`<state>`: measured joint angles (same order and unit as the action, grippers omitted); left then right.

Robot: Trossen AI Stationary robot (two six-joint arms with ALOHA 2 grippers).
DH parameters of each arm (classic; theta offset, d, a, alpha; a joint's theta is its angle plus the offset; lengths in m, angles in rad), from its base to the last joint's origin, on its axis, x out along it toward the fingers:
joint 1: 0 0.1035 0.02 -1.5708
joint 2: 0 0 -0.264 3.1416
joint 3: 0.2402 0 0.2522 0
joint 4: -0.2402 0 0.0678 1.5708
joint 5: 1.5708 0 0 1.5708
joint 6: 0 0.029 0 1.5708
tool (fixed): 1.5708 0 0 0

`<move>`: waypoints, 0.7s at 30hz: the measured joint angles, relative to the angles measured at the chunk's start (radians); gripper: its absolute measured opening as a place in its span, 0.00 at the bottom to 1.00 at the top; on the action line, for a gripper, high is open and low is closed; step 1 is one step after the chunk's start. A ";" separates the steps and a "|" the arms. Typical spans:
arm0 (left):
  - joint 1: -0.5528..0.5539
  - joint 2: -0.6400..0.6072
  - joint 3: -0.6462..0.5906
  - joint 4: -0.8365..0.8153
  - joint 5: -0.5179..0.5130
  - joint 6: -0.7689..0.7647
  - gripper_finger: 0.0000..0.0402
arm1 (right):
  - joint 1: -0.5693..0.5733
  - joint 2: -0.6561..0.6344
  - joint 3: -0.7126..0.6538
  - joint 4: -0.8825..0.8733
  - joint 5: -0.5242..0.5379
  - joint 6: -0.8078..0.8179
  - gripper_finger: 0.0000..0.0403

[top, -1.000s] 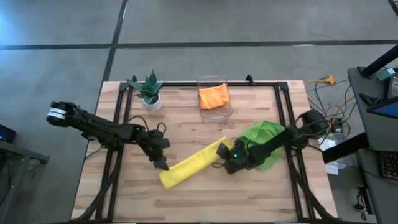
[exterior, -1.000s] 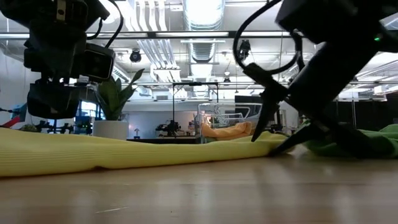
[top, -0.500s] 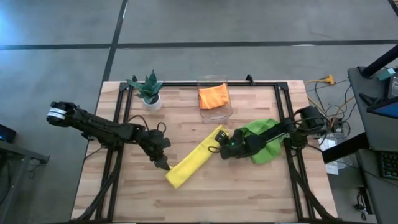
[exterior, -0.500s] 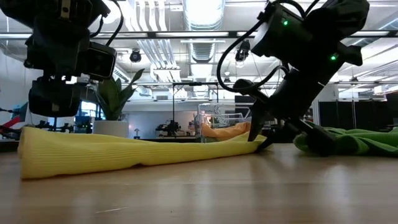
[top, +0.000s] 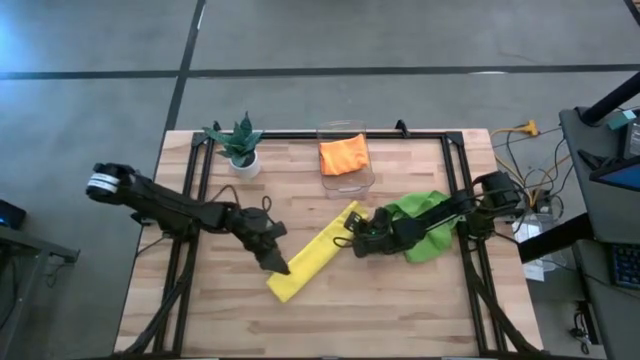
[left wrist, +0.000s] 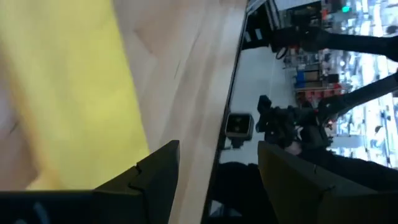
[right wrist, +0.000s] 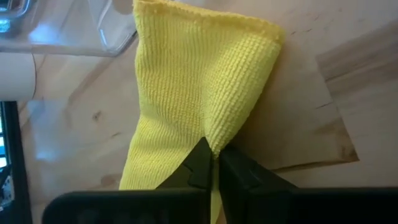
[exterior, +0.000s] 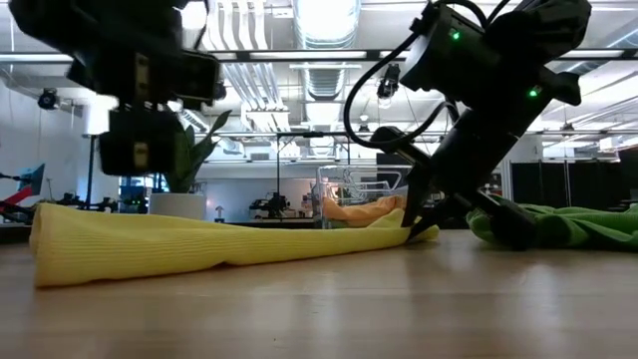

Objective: Fold microfiber towels
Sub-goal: Fold the yellow towel

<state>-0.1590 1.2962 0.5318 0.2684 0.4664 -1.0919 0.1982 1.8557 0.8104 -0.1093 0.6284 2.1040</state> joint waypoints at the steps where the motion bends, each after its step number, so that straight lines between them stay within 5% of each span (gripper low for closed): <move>1: 0.006 0.045 0.006 0.054 0.006 0.000 0.49 | 0.000 0.001 0.003 -0.001 0.001 -0.012 0.02; 6: 0.043 0.323 0.069 0.332 0.071 -0.043 0.42 | 0.012 0.004 0.013 -0.009 0.009 -0.053 0.02; 10: 0.084 0.502 0.161 0.387 0.076 -0.062 0.35 | 0.030 0.004 0.015 -0.008 0.017 -0.074 0.02; 17: 0.129 0.555 0.251 0.368 0.025 -0.018 0.28 | 0.081 0.005 0.015 -0.007 0.029 -0.110 0.02; 21: 0.139 0.552 0.290 0.199 -0.014 0.057 0.24 | 0.096 0.005 0.015 -0.010 0.031 -0.112 0.02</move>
<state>-0.0204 1.8484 0.8214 0.4674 0.4528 -1.0346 0.2943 1.8603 0.8253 -0.1192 0.6590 1.9919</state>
